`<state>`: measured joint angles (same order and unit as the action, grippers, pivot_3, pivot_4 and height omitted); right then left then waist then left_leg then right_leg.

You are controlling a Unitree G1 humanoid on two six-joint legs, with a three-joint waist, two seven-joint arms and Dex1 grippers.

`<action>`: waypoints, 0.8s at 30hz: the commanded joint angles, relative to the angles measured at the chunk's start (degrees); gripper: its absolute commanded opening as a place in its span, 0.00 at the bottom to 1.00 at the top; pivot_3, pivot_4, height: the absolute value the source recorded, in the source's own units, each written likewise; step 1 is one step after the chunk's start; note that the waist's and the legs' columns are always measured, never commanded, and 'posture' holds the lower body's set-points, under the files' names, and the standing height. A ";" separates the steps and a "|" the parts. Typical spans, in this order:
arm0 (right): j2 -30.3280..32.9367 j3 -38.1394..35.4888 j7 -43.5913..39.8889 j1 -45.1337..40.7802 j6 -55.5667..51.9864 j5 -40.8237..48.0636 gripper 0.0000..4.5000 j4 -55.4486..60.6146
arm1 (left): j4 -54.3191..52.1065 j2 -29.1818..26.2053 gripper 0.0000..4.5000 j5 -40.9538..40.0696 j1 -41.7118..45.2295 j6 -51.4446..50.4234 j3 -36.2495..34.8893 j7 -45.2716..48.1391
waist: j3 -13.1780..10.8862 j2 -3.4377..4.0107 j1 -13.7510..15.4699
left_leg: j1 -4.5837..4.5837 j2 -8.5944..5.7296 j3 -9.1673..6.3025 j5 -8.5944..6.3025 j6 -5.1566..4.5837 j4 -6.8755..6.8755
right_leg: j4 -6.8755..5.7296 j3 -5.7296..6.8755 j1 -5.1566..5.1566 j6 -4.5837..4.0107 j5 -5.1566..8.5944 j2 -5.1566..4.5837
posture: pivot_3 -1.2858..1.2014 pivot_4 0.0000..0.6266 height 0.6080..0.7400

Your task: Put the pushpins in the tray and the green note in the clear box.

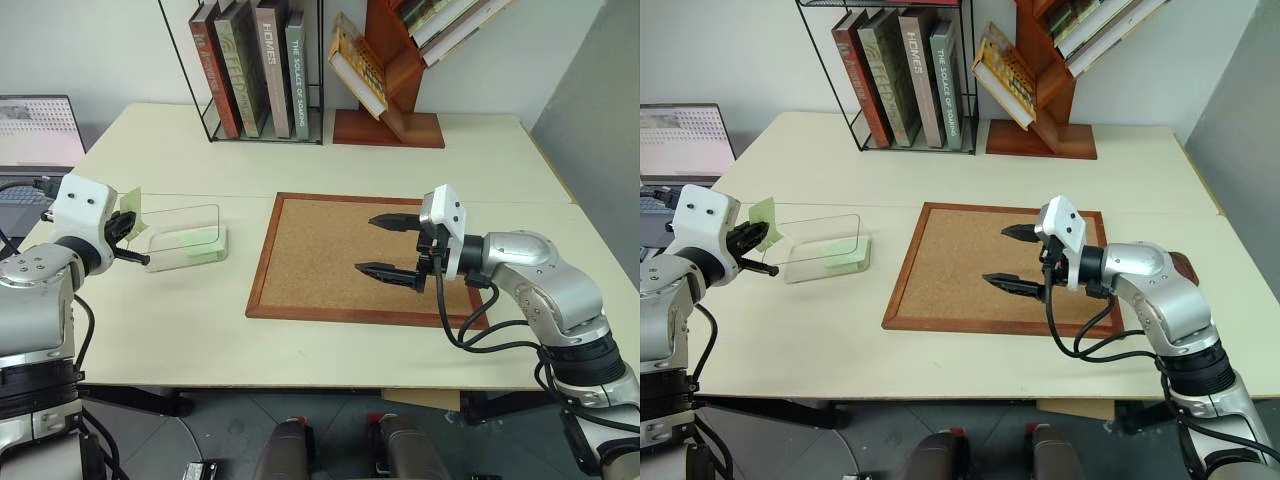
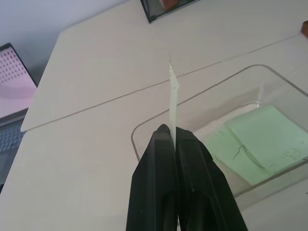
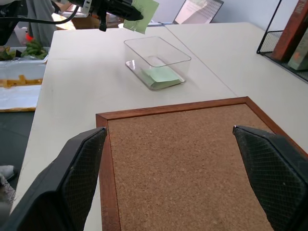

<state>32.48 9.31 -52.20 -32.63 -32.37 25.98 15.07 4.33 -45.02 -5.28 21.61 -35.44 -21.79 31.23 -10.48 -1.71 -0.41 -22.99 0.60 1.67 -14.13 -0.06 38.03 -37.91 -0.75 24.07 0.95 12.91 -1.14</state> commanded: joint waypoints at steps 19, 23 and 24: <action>-0.81 1.06 -0.05 -0.90 0.77 -1.62 1.00 2.17 | -3.96 1.25 0.61 -2.15 -0.35 1.57 1.21 -2.77 | 0.01 -0.06 -0.01 | 0.02 0.06 0.02 0.00 0.00 -0.04 | -0.02 0.04 0.03 -0.07 -0.03 0.00 | 0.52 0.24 1.00; -1.17 -0.97 1.60 -0.42 1.32 -2.11 1.00 1.75 | -9.12 2.64 0.61 -3.84 -0.31 4.33 2.02 -1.71 | 0.02 -0.07 0.12 | 0.01 0.06 0.03 0.00 0.00 -0.03 | -0.01 0.03 0.02 -0.07 -0.03 -0.02 | 0.52 0.24 1.00; -1.65 -2.33 3.12 0.18 1.49 -2.11 1.00 1.73 | -11.25 3.17 0.61 -4.30 -0.51 5.66 2.78 -1.08 | 0.02 -0.08 0.11 | 0.01 0.06 0.03 0.00 0.00 -0.03 | -0.01 0.03 0.02 -0.07 -0.03 -0.02 | 0.52 0.24 1.00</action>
<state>31.41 10.65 -51.59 -32.54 -32.32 23.83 15.59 -0.98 -42.16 -8.74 20.53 -33.61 -19.34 29.50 -10.46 -1.79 -0.30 -22.98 0.66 1.70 -14.13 -0.05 38.00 -37.91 -0.73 24.10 0.87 12.88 -1.16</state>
